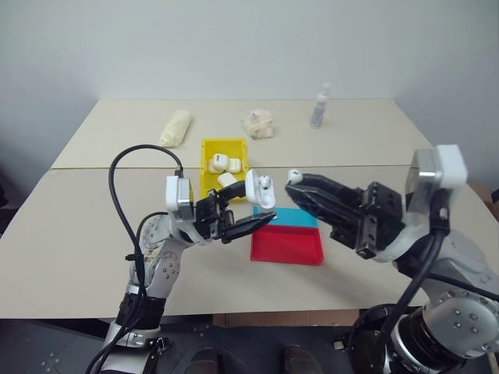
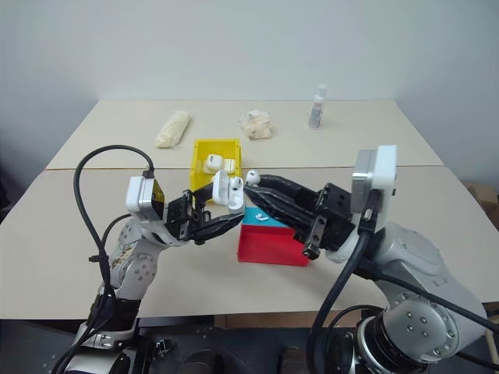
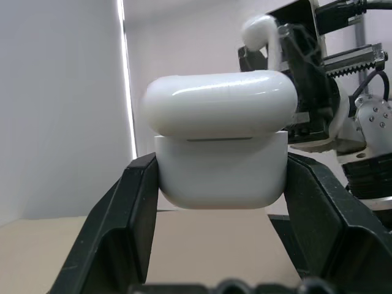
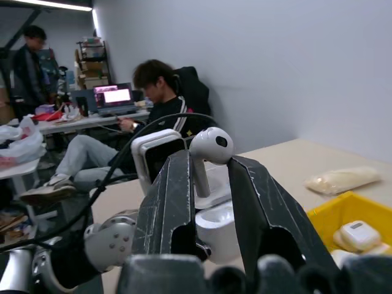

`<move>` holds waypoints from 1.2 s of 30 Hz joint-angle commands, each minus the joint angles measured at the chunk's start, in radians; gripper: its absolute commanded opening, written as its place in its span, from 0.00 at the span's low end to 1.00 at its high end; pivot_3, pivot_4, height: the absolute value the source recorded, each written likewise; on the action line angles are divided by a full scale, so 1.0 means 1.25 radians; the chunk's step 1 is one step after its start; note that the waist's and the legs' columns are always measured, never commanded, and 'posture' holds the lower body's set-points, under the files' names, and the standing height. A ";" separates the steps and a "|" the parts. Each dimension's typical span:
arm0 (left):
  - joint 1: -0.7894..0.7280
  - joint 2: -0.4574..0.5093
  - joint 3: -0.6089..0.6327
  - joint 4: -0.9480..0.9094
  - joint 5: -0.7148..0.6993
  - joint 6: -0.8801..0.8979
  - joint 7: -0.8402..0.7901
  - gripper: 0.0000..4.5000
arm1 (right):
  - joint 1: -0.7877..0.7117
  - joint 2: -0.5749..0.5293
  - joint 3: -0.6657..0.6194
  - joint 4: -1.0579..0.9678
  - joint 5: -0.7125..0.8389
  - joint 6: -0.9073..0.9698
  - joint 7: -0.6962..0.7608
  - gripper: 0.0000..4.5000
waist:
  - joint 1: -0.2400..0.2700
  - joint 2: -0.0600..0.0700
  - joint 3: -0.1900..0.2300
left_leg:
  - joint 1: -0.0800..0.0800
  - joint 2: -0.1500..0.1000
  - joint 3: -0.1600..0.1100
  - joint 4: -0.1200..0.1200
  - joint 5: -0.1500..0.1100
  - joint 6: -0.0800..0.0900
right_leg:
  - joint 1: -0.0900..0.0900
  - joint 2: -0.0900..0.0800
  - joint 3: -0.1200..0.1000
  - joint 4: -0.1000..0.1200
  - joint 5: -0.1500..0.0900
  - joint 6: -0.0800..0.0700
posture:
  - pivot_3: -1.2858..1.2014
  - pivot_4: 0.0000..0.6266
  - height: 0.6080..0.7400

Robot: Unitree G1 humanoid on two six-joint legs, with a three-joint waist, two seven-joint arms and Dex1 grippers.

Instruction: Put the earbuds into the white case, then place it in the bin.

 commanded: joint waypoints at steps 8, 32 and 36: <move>-0.002 -0.008 0.005 -0.029 0.000 0.001 -0.012 0.61 | 0.048 -0.105 0.144 0.057 0.033 -0.205 -0.093 0.18 | 0.002 0.000 0.000 | -0.001 0.000 0.000 0.000 0.000 0.000 | 0.000 0.000 0.000 -0.001 0.000 0.000 | 0.52 0.24 1.00; 0.020 -0.024 0.008 -0.037 0.022 -0.027 0.001 0.61 | 0.108 -0.268 0.272 0.111 0.098 -0.358 -0.147 0.42 | 0.003 0.000 0.000 | -0.001 0.000 0.000 0.000 0.000 0.000 | 0.000 0.000 0.000 -0.002 0.000 0.000 | 0.52 0.24 1.00; 0.017 -0.025 0.011 -0.032 0.028 -0.027 0.001 0.61 | 0.123 -0.295 0.280 0.108 0.093 -0.383 -0.143 0.65 | 0.004 0.000 0.000 | -0.001 0.000 0.000 0.000 0.000 0.000 | 0.001 0.000 0.000 -0.002 0.000 0.000 | 0.52 0.24 1.00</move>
